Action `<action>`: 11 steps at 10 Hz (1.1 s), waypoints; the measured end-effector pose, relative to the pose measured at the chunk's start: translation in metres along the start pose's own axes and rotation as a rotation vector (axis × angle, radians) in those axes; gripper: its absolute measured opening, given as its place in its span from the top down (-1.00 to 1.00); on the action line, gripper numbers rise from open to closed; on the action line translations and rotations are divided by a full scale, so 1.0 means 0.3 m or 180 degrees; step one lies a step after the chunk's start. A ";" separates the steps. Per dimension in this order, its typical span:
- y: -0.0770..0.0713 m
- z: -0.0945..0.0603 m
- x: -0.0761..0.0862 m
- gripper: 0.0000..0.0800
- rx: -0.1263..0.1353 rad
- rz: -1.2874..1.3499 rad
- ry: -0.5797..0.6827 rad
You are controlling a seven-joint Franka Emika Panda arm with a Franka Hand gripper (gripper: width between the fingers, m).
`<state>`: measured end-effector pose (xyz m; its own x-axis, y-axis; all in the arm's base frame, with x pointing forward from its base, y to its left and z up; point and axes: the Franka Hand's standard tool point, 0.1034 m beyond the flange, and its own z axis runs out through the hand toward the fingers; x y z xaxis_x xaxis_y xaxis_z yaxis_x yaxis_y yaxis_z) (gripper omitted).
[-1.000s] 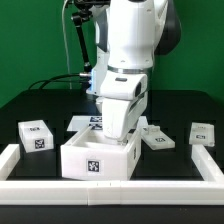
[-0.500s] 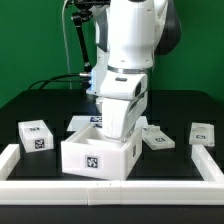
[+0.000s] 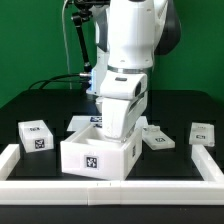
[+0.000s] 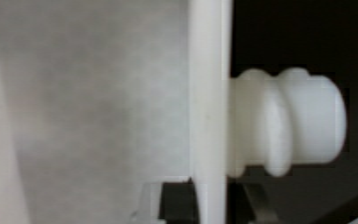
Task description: Assemble cabinet
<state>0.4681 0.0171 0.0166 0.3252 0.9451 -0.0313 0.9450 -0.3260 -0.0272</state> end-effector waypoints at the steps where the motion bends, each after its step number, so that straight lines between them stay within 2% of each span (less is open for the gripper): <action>1: 0.004 -0.002 0.001 0.91 -0.0010 -0.0172 -0.0004; 3: 0.026 -0.005 0.020 0.91 -0.0046 -0.0624 -0.0001; 5: 0.021 -0.003 0.053 0.91 -0.0107 -0.0919 -0.0019; 9: 0.024 -0.003 0.047 0.91 -0.0106 -0.0899 -0.0020; 10: 0.023 -0.001 0.057 0.91 -0.0105 -0.0924 -0.0019; 11: 0.023 -0.002 0.092 0.91 -0.0115 -0.0975 0.0003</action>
Offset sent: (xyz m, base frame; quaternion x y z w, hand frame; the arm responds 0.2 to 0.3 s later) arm 0.0162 0.0160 0.0014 -0.0533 -0.0086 -0.1889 0.9805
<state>0.4836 0.0409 0.0162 0.0251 0.9993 -0.0263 0.9997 -0.0251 0.0005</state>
